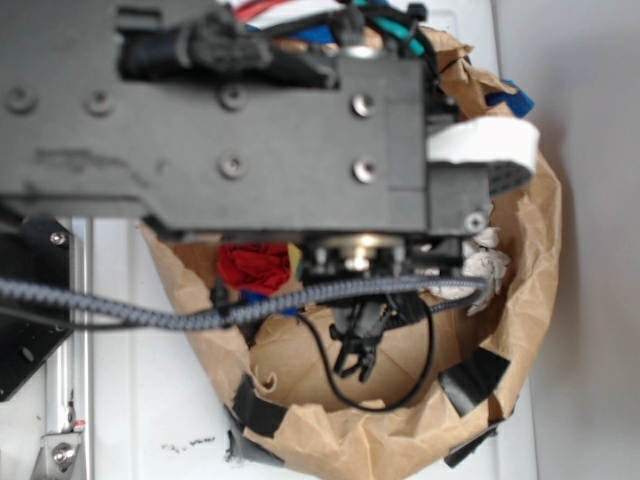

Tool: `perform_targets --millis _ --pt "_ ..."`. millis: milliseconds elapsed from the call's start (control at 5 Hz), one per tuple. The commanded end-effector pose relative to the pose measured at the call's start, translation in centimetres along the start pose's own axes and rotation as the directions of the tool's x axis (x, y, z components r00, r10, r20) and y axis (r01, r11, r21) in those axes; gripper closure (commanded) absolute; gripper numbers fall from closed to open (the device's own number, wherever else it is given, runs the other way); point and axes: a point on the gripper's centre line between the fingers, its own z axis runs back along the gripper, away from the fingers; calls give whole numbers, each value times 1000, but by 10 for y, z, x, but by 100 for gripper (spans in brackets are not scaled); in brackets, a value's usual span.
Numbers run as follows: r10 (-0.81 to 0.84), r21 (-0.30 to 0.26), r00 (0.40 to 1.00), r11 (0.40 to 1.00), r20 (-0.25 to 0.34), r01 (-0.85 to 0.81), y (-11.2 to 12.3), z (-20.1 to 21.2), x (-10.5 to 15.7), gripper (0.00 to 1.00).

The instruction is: Grab the green sponge.

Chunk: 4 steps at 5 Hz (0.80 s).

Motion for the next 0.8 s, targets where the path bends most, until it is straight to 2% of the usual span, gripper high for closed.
perform_targets --millis 0,600 --pt "9 6 999 1000 50 -9 14 13 0 100" --pt "26 9 998 1000 60 -26 17 13 -1 100"
